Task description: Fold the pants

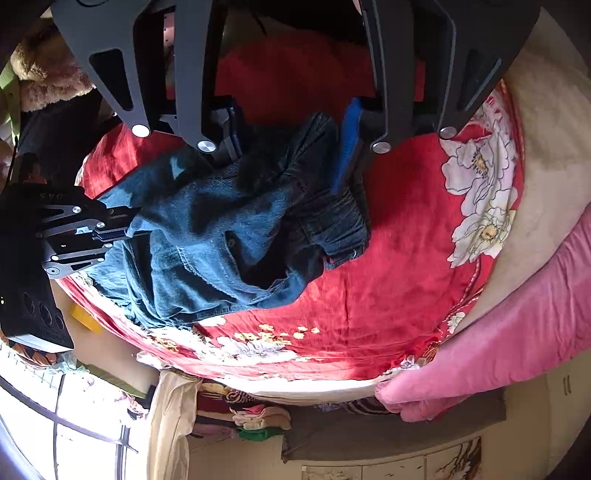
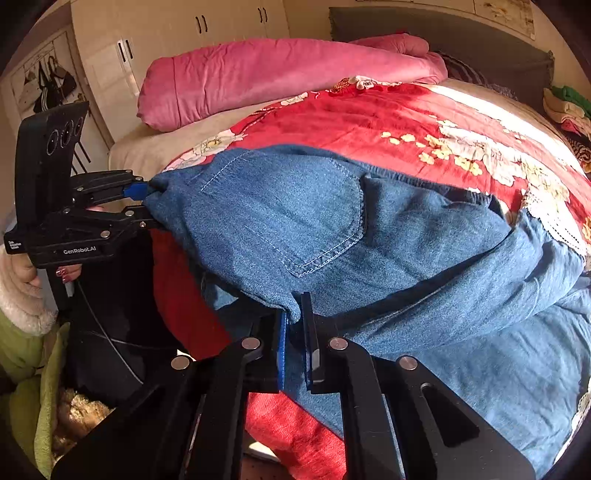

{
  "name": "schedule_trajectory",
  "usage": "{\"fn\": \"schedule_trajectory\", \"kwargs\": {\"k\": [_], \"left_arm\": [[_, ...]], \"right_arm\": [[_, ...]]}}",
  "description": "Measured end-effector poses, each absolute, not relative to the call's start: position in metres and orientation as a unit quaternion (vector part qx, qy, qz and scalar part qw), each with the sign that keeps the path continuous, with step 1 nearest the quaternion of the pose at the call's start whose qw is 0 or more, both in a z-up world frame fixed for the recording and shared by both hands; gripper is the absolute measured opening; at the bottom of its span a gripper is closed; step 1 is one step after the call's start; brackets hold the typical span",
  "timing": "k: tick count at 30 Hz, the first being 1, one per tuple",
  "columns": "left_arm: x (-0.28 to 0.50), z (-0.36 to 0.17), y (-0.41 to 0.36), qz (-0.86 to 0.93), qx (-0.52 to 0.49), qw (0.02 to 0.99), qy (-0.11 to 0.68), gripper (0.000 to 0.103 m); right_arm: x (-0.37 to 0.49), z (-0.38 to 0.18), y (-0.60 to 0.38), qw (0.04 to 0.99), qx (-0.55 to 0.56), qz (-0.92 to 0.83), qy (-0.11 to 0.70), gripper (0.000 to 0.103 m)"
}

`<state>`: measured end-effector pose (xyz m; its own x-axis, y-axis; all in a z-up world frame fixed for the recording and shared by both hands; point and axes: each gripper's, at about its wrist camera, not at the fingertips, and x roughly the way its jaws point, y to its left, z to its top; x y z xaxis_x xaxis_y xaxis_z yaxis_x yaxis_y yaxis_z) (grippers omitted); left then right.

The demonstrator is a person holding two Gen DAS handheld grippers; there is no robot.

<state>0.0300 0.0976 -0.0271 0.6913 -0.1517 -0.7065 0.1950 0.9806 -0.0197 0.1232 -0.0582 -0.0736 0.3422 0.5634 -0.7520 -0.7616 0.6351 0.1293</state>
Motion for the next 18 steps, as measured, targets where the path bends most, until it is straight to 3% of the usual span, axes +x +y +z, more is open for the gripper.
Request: {"fn": "schedule_trajectory", "kwargs": {"k": [11, 13, 18], "left_arm": [[0.043, -0.007, 0.100, -0.047, 0.035, 0.941, 0.335, 0.038], [0.046, -0.022, 0.105, -0.038, 0.028, 0.927, 0.372, 0.042], [0.034, -0.033, 0.124, -0.037, -0.018, 0.915, 0.402, 0.063]], "right_arm": [[0.122, -0.078, -0.055, 0.816, -0.098, 0.406, 0.400, 0.009], [0.126, -0.087, -0.055, 0.811, -0.086, 0.400, 0.418, 0.010], [0.127, -0.091, -0.054, 0.810, -0.081, 0.400, 0.422, 0.011]]}}
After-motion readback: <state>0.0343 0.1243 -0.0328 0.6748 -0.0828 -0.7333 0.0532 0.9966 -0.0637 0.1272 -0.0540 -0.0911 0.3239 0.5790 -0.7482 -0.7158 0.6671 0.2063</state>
